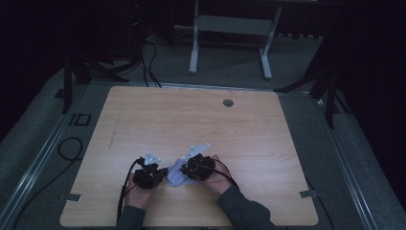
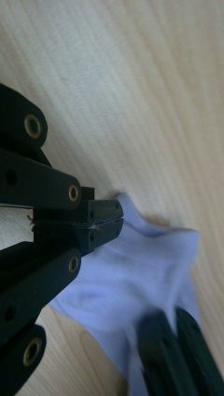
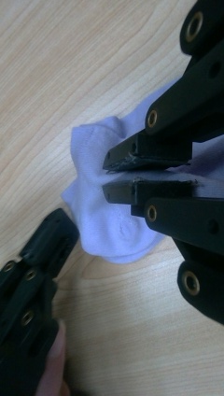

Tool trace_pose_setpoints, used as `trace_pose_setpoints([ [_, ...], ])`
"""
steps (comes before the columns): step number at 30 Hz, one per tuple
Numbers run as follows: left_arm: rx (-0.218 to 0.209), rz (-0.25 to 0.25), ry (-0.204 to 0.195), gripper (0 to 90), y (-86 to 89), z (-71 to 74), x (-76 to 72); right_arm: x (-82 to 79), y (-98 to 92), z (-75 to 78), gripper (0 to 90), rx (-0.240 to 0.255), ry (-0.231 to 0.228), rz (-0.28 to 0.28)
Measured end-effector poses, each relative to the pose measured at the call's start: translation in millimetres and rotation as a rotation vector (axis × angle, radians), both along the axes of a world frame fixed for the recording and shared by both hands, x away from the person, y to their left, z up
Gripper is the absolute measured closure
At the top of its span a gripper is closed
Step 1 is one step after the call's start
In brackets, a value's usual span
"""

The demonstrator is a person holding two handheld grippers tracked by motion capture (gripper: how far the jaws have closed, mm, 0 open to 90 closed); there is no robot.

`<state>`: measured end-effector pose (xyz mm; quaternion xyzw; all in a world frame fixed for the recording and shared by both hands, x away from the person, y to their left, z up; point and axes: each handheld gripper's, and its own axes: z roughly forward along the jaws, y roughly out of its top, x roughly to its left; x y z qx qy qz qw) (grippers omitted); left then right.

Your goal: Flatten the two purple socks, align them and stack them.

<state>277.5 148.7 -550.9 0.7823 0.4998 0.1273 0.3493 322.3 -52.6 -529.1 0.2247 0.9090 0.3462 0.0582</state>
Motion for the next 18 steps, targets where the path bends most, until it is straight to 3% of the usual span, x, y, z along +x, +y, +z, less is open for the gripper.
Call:
trace_pose_setpoints([
  [10, -0.040, 0.021, -0.029, 86.8, 7.7, 6.2, -2.7, 0.5, -2.0, 1.3, 81.5, 0.026, -0.005, -0.027],
  [18, -0.010, -0.083, -0.061, 85.6, -9.2, 10.8, -14.4, 1.3, 1.3, -5.7, 77.8, -0.001, -0.001, -0.031],
])
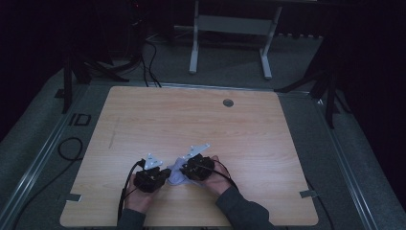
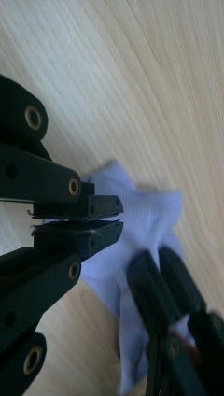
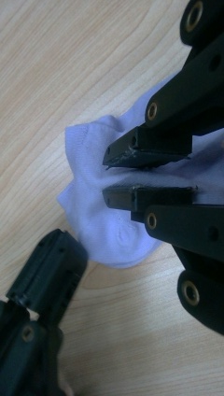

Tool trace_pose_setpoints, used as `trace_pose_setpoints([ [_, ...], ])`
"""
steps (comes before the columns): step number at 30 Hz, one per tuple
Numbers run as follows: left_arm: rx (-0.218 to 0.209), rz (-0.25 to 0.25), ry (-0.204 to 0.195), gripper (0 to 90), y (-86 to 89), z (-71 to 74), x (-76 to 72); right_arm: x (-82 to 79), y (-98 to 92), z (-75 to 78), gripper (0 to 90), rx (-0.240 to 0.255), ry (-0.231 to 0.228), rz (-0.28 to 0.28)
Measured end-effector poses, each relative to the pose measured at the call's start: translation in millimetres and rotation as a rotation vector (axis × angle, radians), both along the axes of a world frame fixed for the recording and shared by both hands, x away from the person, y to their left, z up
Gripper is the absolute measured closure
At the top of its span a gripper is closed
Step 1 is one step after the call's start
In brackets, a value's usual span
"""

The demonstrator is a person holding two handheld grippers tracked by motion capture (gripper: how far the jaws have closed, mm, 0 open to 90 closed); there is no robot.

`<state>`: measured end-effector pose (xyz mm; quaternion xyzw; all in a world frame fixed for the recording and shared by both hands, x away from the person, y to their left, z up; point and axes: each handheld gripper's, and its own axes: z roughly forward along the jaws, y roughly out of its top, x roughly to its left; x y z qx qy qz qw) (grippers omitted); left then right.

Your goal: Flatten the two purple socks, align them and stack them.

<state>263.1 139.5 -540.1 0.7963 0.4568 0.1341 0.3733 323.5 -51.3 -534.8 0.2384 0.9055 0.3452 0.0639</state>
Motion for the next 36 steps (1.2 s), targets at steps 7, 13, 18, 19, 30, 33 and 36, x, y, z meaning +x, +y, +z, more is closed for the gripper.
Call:
trace_pose_setpoints([
  [7, 0.096, -0.009, -0.011, 79.7, -13.9, -6.6, -0.3, -0.1, 1.1, -2.1, 78.2, -0.011, 0.007, 0.003],
  [13, 0.138, 0.030, -0.010, 86.4, -16.3, -14.0, 7.2, -0.8, 4.0, -5.3, 78.6, -0.029, 0.010, 0.018],
  [18, 0.132, 0.035, -0.007, 89.7, -16.5, -14.6, 7.4, -0.7, 1.9, -4.8, 75.6, -0.023, 0.017, 0.019],
  [19, 0.132, 0.036, -0.007, 89.7, -16.5, -14.6, 7.3, -0.8, 0.0, -2.6, 74.8, -0.014, 0.014, 0.018],
  [30, 0.128, 0.044, -0.005, 89.8, -16.6, -14.8, 7.3, -5.9, -47.2, 23.3, 70.4, 0.035, -0.051, -0.069],
  [33, 0.129, 0.046, -0.003, 89.8, -16.9, -14.8, 7.0, -8.9, -59.7, 18.9, 68.8, 0.019, -0.050, -0.102],
  [36, 0.126, 0.047, -0.003, 89.8, -16.8, -15.0, 6.9, -14.7, -71.5, 12.2, 64.8, 0.011, -0.044, -0.135],
])
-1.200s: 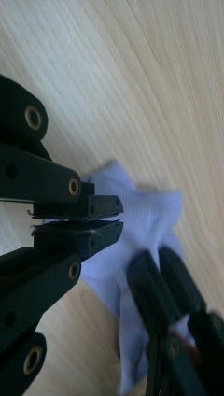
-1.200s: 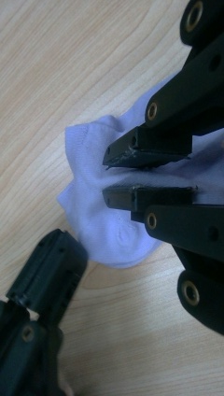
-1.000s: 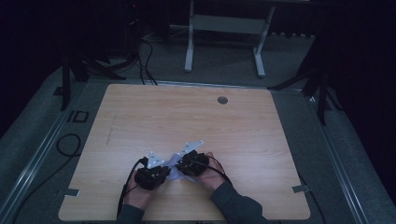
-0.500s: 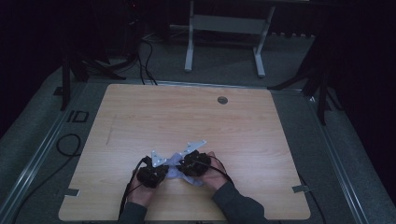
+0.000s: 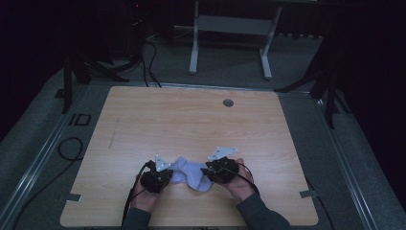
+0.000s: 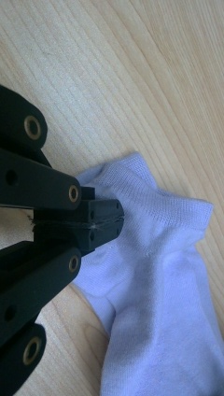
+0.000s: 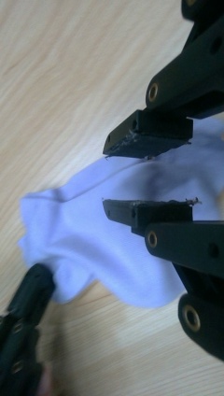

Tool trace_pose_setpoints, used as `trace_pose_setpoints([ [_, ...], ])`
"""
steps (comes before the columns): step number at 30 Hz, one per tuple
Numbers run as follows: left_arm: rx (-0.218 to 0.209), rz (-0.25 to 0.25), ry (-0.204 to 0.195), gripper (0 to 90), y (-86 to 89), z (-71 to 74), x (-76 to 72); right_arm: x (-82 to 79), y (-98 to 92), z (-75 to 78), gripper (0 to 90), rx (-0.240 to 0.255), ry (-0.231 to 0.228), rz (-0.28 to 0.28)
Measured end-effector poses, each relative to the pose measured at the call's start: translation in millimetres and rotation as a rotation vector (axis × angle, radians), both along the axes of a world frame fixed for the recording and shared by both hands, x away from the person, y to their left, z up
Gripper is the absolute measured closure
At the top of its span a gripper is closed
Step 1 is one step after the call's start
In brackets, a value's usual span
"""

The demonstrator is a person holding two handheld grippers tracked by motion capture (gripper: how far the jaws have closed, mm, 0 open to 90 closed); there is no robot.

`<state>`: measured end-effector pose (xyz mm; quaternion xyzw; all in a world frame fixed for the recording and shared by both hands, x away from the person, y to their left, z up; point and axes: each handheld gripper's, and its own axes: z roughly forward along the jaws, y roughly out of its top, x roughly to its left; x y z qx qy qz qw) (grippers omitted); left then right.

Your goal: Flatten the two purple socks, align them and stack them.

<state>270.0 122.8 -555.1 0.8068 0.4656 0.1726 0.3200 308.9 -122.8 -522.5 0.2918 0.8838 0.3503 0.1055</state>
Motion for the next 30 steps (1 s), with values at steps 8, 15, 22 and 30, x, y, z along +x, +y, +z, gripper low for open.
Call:
trace_pose_setpoints([
  [8, -0.003, 0.000, 0.006, 89.8, -0.2, 0.4, -1.0, 0.7, -10.2, -11.7, 61.7, -0.001, 0.071, -0.031],
  [15, -0.011, -0.002, 0.007, 89.9, 0.9, 1.0, -1.6, -0.7, -9.5, -11.3, 83.0, -0.024, 0.067, -0.010],
  [22, -0.021, 0.002, -0.003, 90.0, 4.2, 4.1, -2.1, 0.8, -18.6, 2.7, 87.8, 0.006, 0.050, -0.026],
  [30, -0.014, 0.005, 0.003, 89.9, 4.6, 3.2, -1.7, 2.1, -20.0, -5.6, 68.8, 0.024, 0.101, -0.014],
])
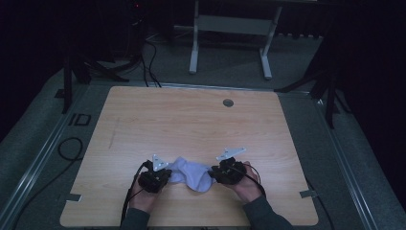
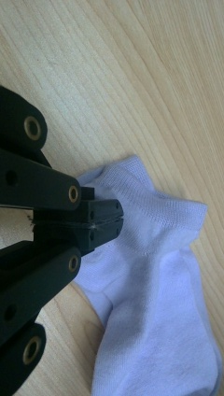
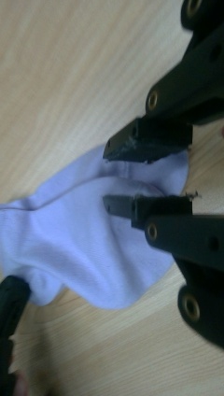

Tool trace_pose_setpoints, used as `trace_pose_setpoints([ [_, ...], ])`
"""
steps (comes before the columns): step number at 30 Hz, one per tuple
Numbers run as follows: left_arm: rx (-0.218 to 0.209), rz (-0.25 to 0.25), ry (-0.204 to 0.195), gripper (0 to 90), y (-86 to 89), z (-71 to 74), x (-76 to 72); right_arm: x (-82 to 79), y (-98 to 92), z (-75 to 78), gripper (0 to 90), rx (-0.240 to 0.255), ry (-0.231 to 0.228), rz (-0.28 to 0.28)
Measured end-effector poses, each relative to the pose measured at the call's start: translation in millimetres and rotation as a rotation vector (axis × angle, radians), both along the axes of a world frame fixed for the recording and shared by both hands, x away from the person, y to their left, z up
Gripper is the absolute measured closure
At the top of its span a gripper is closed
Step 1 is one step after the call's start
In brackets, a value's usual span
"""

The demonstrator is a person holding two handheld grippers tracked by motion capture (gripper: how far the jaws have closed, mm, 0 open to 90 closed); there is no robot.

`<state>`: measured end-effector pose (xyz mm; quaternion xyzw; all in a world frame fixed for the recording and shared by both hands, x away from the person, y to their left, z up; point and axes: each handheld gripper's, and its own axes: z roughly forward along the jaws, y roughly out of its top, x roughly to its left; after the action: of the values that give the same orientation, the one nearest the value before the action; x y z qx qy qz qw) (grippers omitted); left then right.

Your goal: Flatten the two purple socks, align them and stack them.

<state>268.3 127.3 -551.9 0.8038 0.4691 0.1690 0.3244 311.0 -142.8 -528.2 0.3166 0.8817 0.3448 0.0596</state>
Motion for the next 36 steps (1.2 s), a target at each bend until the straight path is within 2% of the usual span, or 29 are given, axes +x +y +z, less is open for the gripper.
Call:
trace_pose_setpoints([
  [3, 0.011, -0.001, 0.003, 90.0, -1.4, -1.4, 0.6, 1.0, 4.2, -6.7, 69.9, -0.011, 0.023, 0.013],
  [5, 0.013, 0.002, 0.004, 90.0, -2.0, -1.8, 0.7, 2.7, 6.2, -9.0, 83.4, -0.013, 0.050, 0.025],
  [7, 0.016, 0.002, 0.005, 90.0, -2.1, -1.8, 0.8, 3.4, 5.9, -6.8, 86.4, -0.012, 0.067, 0.029],
  [9, 0.017, 0.003, 0.006, 90.0, -2.1, -1.9, 1.0, 3.1, 4.6, -0.1, 86.6, -0.012, 0.039, 0.031],
  [11, 0.019, -0.001, 0.007, 90.0, -2.0, -1.8, 1.3, 3.1, 3.8, 2.7, 86.7, -0.010, 0.035, 0.026],
  [12, 0.016, -0.001, 0.009, 89.9, -1.8, -1.9, 1.5, 5.8, 0.0, 10.8, 86.6, -0.002, 0.022, 0.014],
  [14, 0.015, -0.009, 0.016, 89.9, -0.6, -1.6, 2.4, 10.0, -3.2, 14.7, 86.4, 0.000, 0.029, 0.007],
  [16, 0.011, -0.011, 0.019, 89.9, 0.0, -1.6, 2.7, 14.1, -5.1, 16.0, 86.3, -0.021, 0.036, 0.002],
  [24, 0.021, -0.030, 0.021, 89.4, 0.8, -1.1, 3.5, 27.4, -4.1, 2.2, 86.0, -0.082, 0.065, -0.023],
  [32, 0.030, -0.039, 0.017, 89.2, 0.5, -1.0, 3.2, 32.6, -3.0, -5.4, 86.7, -0.127, 0.036, -0.050],
  [36, 0.029, -0.044, 0.020, 89.0, 1.1, -0.9, 3.5, 33.8, -3.4, -6.2, 86.6, -0.123, 0.025, -0.059],
])
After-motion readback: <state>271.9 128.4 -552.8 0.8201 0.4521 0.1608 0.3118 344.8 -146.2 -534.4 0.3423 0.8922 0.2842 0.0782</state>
